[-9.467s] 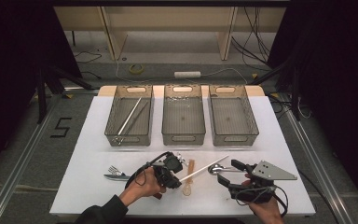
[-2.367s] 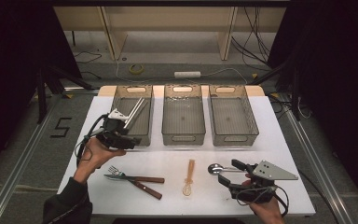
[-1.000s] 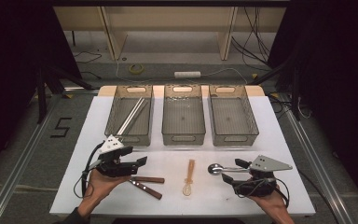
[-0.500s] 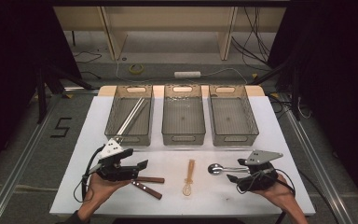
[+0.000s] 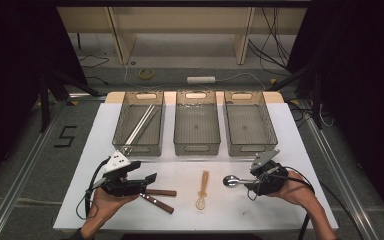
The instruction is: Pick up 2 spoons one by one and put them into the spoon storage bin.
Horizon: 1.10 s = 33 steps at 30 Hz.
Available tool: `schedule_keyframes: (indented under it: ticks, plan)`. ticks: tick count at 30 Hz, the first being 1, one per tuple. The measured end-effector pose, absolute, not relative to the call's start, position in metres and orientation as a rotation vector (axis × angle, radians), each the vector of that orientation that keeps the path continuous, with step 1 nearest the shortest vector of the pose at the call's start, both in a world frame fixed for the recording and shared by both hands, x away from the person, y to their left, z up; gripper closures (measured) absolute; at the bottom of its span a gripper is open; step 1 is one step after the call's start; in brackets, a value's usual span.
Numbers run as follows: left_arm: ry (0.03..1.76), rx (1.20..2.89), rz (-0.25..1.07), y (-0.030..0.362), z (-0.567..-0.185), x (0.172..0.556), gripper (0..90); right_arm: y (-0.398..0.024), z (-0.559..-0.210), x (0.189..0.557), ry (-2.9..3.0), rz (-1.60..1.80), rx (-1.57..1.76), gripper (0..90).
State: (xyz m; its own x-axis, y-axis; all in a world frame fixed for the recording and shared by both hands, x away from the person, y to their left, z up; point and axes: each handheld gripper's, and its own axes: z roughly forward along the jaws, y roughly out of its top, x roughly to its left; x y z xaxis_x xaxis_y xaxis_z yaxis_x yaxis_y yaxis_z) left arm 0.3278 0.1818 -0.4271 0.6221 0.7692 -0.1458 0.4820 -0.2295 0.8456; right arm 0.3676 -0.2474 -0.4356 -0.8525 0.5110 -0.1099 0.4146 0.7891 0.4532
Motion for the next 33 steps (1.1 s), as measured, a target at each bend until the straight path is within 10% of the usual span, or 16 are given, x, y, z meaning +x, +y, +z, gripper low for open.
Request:
schedule_keyframes:
  ticks: [33]
  plan:
    - [0.986,1.899,0.374,0.179,-0.427,0.327,25.8,-0.229,-0.457,0.393,2.885,0.346,0.587,77.5]
